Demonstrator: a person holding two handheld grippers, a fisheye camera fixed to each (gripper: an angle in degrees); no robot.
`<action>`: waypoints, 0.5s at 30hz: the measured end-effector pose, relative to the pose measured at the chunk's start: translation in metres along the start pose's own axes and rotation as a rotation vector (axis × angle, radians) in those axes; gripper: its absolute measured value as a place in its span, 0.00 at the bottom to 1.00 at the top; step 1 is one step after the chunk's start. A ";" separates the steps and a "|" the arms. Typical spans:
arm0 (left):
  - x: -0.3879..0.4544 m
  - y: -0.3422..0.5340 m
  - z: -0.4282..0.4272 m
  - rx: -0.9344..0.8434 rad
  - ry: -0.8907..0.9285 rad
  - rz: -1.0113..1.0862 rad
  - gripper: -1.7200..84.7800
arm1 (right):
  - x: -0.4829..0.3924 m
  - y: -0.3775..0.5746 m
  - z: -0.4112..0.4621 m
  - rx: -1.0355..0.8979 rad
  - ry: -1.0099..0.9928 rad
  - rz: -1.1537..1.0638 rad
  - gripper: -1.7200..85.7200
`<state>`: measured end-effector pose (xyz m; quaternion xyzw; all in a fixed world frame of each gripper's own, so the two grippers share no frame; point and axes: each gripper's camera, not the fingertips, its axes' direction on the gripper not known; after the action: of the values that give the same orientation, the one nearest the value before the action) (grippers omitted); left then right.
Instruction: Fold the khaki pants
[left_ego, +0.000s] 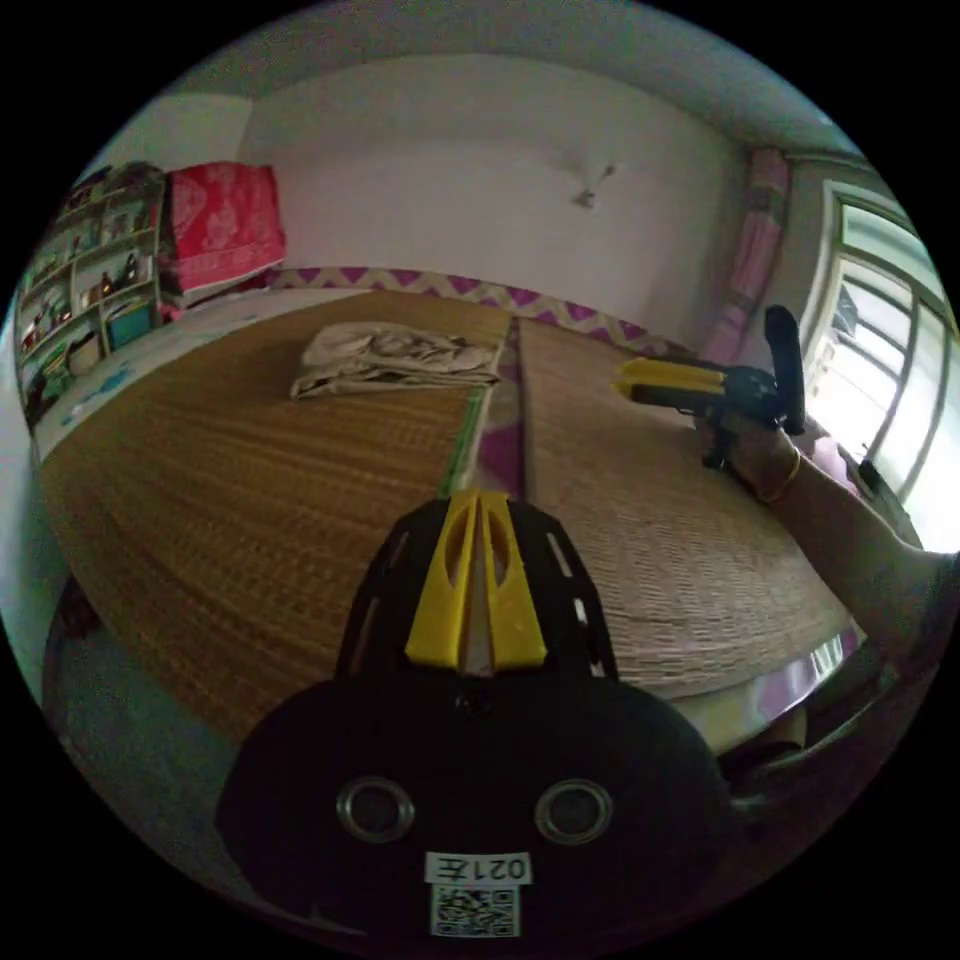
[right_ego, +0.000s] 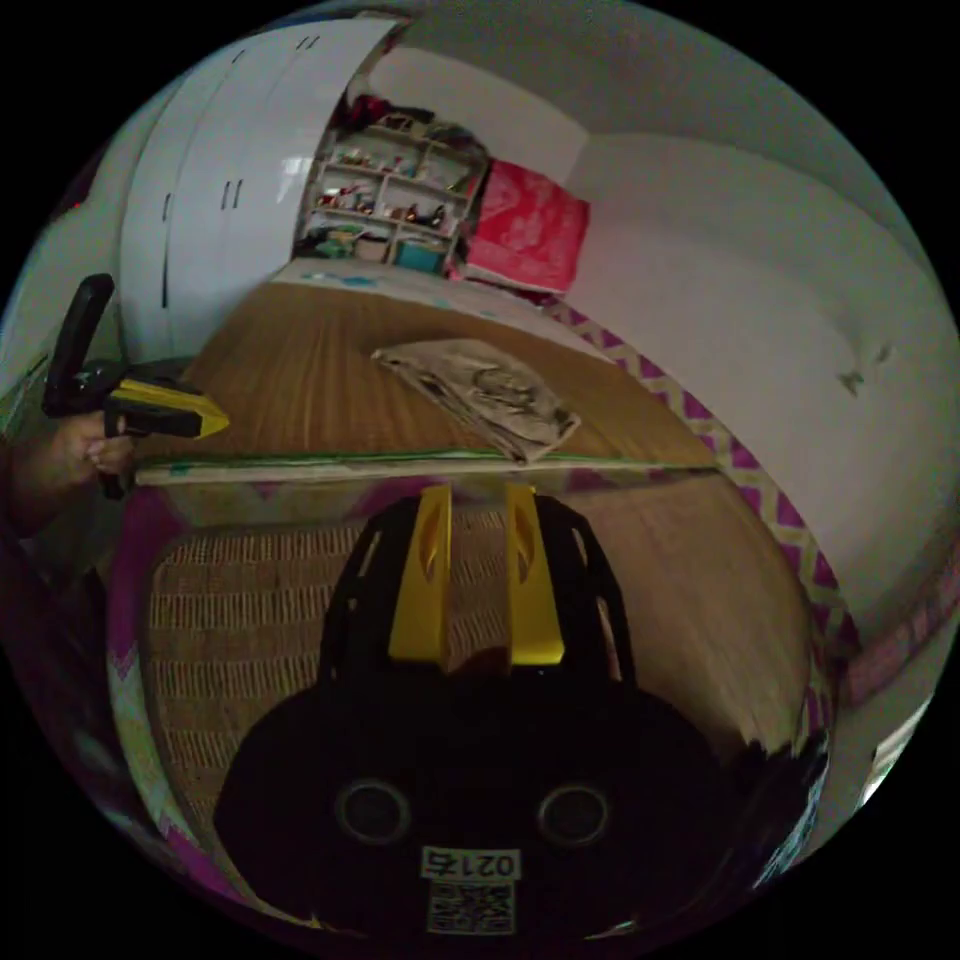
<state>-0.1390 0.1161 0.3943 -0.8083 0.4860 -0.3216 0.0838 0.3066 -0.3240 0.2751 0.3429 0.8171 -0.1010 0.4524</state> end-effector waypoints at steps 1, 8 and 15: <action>-0.018 0.006 0.001 -0.007 -0.003 -0.052 0.01 | -0.010 -0.023 0.031 -0.012 -0.022 -0.031 0.13; -0.073 0.027 -0.001 -0.058 0.036 -0.199 0.01 | -0.067 -0.139 0.191 -0.205 -0.127 -0.215 0.22; -0.097 0.033 -0.013 -0.111 0.078 -0.219 0.01 | -0.128 -0.196 0.320 -0.376 0.038 -0.434 0.18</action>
<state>-0.2018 0.1832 0.3468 -0.8469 0.4146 -0.3327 -0.0158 0.4384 -0.6824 0.1678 0.0721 0.8839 -0.0357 0.4607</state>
